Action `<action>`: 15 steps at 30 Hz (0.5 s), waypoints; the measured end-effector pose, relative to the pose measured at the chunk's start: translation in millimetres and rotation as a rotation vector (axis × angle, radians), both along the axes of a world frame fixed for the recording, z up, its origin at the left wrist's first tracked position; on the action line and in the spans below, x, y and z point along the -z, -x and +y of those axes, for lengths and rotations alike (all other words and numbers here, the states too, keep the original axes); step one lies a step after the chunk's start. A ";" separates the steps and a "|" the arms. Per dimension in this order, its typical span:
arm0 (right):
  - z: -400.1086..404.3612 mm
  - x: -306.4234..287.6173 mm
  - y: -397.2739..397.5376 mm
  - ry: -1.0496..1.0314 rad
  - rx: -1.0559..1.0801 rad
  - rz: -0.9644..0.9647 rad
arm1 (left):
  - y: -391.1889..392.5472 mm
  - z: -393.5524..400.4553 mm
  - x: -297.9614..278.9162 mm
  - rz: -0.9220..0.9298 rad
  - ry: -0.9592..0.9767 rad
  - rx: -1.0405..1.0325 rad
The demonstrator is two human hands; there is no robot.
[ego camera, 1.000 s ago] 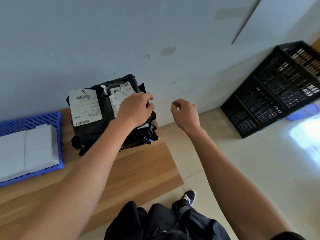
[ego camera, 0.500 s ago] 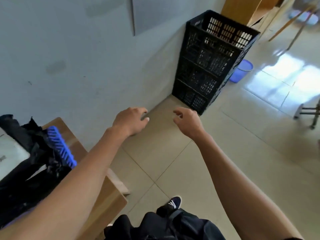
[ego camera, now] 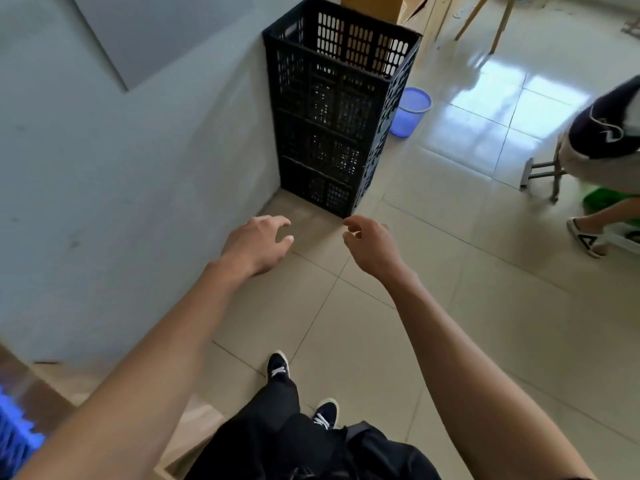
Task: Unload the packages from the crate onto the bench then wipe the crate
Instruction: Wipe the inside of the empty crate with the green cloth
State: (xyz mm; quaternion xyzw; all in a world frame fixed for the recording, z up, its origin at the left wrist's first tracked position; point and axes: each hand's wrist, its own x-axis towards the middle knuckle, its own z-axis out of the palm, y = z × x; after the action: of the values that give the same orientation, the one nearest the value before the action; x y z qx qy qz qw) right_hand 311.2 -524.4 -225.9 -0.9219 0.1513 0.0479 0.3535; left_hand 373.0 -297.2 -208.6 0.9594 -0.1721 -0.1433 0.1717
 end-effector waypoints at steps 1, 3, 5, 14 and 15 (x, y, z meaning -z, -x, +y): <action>-3.6 1.3 -9.5 -0.003 0.005 0.004 | -11.5 -5.3 2.3 0.006 0.003 0.000; -11.3 2.6 -34.4 -0.001 0.017 0.011 | -39.4 -16.6 6.5 0.016 0.022 -0.004; -19.8 2.5 -64.2 0.004 0.025 0.022 | -72.7 -28.4 10.5 0.018 0.055 -0.006; -56.4 -9.9 -208.6 -0.015 0.113 -0.006 | -226.0 -77.6 6.0 0.039 0.195 0.003; -60.3 -12.0 -220.9 -0.024 0.128 -0.017 | -240.0 -83.4 4.3 0.033 0.206 0.009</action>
State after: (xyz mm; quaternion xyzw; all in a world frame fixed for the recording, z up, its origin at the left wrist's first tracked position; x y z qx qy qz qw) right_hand 532.1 -584.7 -213.9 -0.9063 0.2064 0.0194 0.3682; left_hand 613.0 -380.6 -213.0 0.9333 -0.1875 -0.1415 0.2715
